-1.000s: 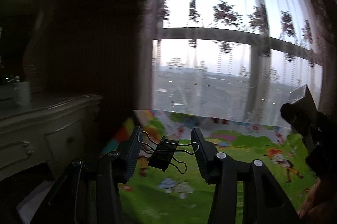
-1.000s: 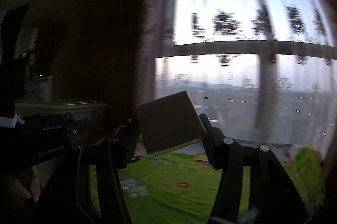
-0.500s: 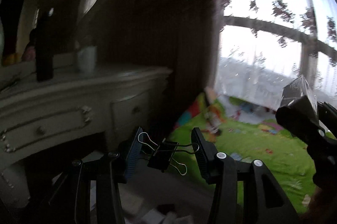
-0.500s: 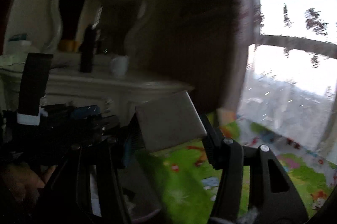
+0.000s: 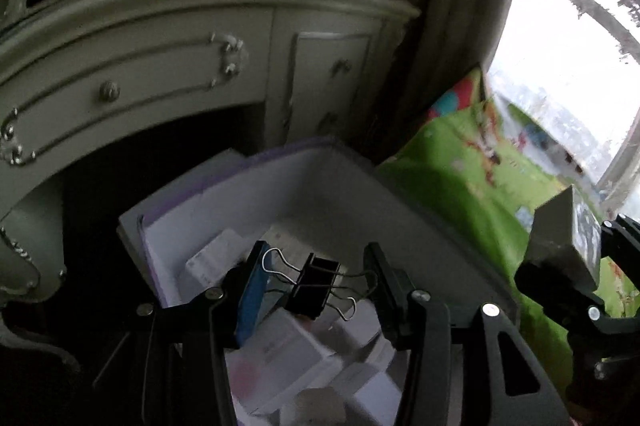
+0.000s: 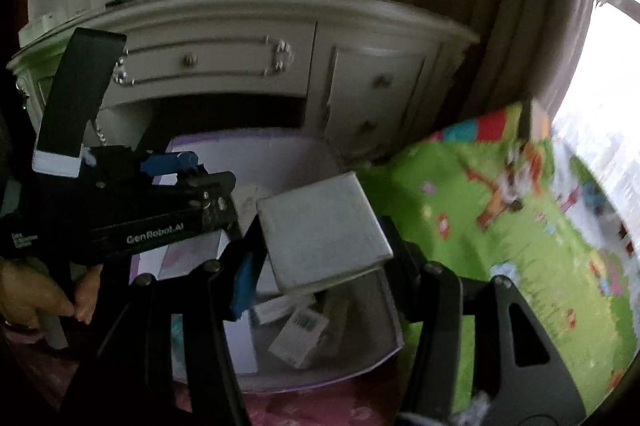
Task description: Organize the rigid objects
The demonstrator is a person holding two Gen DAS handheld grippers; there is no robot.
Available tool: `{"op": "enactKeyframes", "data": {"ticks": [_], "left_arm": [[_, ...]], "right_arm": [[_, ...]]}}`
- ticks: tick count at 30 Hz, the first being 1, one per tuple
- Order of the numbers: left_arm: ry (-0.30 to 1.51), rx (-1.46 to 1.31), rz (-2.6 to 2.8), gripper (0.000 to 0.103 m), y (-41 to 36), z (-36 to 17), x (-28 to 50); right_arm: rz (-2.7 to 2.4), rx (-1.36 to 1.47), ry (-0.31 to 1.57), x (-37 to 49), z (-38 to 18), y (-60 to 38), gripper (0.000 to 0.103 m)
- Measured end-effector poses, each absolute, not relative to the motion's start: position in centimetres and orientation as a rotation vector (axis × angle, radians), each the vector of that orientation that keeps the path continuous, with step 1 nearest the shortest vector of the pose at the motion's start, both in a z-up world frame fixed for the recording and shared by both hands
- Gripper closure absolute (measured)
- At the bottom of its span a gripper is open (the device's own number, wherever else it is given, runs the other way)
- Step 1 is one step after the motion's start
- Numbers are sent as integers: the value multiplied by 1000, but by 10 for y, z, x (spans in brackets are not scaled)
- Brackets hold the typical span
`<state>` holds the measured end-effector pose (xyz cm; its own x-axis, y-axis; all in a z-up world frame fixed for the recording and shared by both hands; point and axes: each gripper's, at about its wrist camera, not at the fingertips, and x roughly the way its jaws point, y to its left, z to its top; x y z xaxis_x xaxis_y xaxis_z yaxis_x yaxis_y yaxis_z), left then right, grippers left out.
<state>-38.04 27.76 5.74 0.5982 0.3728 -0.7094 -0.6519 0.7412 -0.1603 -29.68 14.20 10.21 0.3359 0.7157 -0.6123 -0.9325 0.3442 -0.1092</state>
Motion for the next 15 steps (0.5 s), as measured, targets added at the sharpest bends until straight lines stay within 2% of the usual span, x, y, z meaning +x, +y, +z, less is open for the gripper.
{"op": "enactKeyframes", "data": {"ticks": [1,3,4,6,11,15], "left_arm": [[715,-430,627,43,279,55,-381],[719,-423,662,7,281,52,-384],[711,-418,672,0,281,52,-388],[698,-404,688,0,281,55,-393],[749,-377,749,0,283,61,-392],[765,-204,830,0,266,75,-389]], "right_arm": [[1139,-492,529,-297,97,144,44],[1147,-495,560,-294,92,146,39],[1156,-496,571,-293,89,146,34],[1143,-499,562,-293,88,146,17],[1102,-535,540,-300,92,145,13],[1104,-557,559,-305,96,138,13]]}}
